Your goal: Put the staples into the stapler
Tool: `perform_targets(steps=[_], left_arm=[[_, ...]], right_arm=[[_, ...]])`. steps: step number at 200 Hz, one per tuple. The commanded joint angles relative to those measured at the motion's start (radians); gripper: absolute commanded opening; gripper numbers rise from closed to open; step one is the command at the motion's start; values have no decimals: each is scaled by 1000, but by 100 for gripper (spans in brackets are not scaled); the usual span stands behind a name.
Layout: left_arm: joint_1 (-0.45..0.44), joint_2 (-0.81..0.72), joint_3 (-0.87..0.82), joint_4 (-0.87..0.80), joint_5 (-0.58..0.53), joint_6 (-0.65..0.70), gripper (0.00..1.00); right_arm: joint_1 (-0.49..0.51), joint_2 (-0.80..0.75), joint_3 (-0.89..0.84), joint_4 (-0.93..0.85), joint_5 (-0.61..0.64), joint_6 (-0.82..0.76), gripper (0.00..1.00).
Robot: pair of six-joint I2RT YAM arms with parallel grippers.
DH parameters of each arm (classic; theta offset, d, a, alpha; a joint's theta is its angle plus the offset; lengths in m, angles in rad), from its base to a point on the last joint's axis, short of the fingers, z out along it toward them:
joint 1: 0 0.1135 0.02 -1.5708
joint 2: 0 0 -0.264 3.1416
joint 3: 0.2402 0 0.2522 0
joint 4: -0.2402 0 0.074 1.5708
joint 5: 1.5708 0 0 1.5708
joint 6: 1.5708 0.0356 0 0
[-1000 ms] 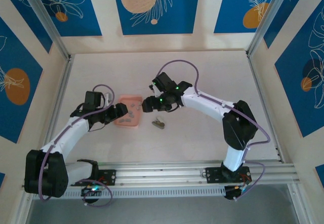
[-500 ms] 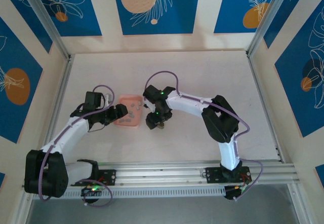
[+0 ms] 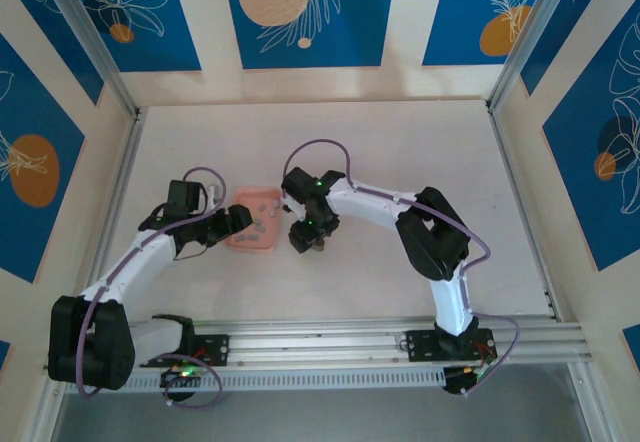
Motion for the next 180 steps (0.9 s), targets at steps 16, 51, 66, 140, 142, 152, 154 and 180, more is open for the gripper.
perform_targets(steps=[16, 51, 66, 140, 142, 152, 154, 180], left_arm=[[-6, -37, 26, 11, -6, -18, 78], [-5, -50, -1, 72, 13, -59, 78], [-5, -48, -4, 80, 20, -65, 77], [-6, -39, -4, 47, 9, -70, 72], [-5, -36, -4, 47, 9, -71, 72], [-6, -39, -6, 47, 9, -71, 71], [-6, -40, -7, 47, 9, -72, 72], [-5, -54, -23, 69, 7, -82, 69]], right_arm=[[-11, -99, -50, 17, 26, -19, 75], [-24, -63, -57, 22, 24, -42, 79], [-20, -35, -47, 20, 24, -55, 79], [-8, 43, -28, 41, 7, -79, 68], [-8, 46, -28, 41, 7, -80, 67], [-6, 50, -33, 41, 10, -84, 66], [-6, 50, -34, 42, 12, -85, 65], [-4, 54, -54, 54, 24, -89, 58]])
